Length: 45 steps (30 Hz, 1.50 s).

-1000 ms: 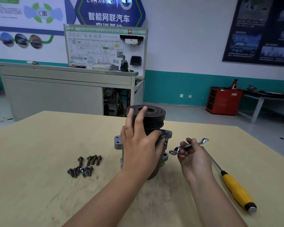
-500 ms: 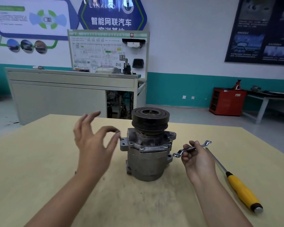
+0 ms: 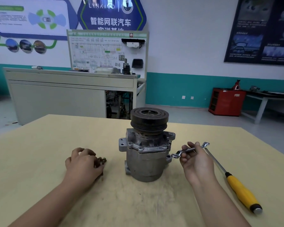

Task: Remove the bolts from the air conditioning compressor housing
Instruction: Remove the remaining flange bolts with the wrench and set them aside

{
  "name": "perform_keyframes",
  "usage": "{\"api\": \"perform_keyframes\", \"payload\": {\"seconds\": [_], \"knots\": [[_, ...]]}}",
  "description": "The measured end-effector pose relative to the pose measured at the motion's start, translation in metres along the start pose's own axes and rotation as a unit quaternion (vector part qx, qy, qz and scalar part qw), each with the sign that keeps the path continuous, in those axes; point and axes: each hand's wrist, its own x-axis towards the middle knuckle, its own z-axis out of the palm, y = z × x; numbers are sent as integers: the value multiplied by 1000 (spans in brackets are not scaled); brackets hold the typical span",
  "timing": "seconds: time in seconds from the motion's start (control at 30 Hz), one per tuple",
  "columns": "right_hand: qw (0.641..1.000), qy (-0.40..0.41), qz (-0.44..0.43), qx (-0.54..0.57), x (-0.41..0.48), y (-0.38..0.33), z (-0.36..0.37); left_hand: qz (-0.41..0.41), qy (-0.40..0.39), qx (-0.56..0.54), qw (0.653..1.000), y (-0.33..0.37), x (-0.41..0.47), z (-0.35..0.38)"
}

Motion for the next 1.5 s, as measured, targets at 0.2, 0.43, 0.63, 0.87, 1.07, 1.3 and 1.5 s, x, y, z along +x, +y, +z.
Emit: {"api": "perform_keyframes", "payload": {"seconds": [0.2,0.43,0.63,0.87,1.07,1.3,1.5], "knots": [[1000,-11,19,-5,-2,-1,1,18,2,58,998,-4,2,4],[998,-59,20,-21,-3,-1,4,20,13,78,997,-7,3,10],[999,-29,0,23,-4,-2,3,29,58,24,998,9,4,9],[986,-34,-162,25,-8,-7,5,-2,-15,-465,885,78,-16,-5],[921,-53,-339,-186,-14,2,10,50,14,-467,883,102,-16,9],[841,-82,-430,-317,-18,10,8,61,23,-431,900,97,-8,13],[787,-61,-491,-369,-22,16,9,73,21,-446,892,93,-6,13]]}}
